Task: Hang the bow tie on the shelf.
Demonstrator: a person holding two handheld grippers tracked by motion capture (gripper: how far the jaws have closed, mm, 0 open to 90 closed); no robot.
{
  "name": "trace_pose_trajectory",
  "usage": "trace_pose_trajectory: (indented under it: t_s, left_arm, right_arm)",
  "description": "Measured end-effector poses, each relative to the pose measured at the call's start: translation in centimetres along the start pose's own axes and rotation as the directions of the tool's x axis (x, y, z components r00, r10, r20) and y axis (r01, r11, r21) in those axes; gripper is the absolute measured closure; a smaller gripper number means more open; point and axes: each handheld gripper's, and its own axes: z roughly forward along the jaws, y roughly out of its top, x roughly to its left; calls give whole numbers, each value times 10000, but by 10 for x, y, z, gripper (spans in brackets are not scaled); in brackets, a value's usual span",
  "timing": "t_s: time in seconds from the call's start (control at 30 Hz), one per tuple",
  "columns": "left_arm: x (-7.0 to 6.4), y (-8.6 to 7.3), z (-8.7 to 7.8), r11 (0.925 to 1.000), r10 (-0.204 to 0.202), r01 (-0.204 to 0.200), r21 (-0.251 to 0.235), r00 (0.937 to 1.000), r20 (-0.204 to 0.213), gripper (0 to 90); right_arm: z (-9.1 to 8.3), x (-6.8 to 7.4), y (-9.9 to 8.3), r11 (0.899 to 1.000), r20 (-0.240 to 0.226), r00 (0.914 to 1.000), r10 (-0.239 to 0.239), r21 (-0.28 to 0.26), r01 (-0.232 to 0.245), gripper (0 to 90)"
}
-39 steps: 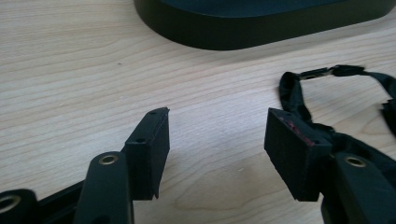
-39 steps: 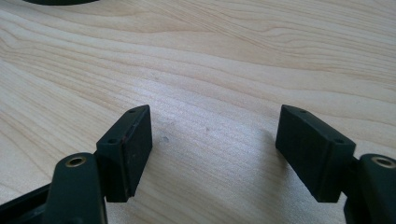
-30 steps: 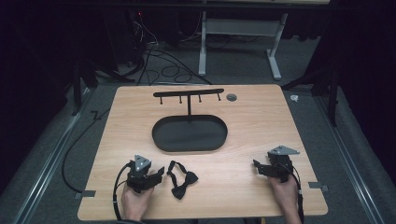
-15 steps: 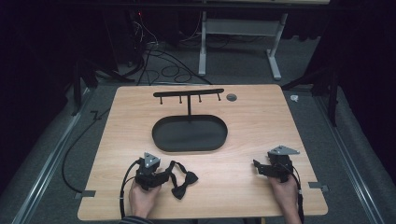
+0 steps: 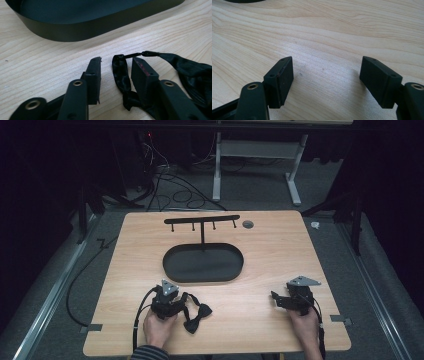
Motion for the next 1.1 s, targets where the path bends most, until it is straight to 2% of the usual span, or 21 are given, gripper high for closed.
trace_pose_trajectory:
  t_s: [0.13, 0.23, 0.3, 0.47, 0.67, 0.87, 1.1]
  left_arm:
    - [0, 0, 3, 10000, 66, -66, 71, 10000, 36, 679]
    - [-2, 1, 3, 9995, 289, -290, 86, 9996, 42, 699]
    - [-3, 0, 3, 9987, 504, -505, 111, 9987, 72, 765]
    - [-1, 0, 2, 9985, 525, -529, 137, 9982, 277, 854]
    - [1, 1, 1, 9991, 380, -387, 161, 9983, 439, 882]
    - [3, 3, -8, 9993, 292, -278, -236, 9978, 598, 885]
    - [0, 18, -31, 9938, 756, -714, -847, 9960, 485, 885]
  right_arm:
    - [0, 0, 0, 10000, -2, 10000, -3, 2, 3, 283]
    - [0, 0, 0, 10000, -1, 10000, -2, 3, 2, 283]
    - [0, 0, 0, 10000, -1, 10000, -3, 1, 3, 283]
    - [0, 0, 0, 10000, -1, 10000, -1, 3, 1, 283]
    - [0, 0, 0, 10000, -2, 10000, -3, 2, 3, 283]
    - [0, 0, 0, 10000, -7, 10000, -1, 3, 1, 283]
    - [0, 0, 0, 10000, -7, 10000, -1, 3, 1, 283]
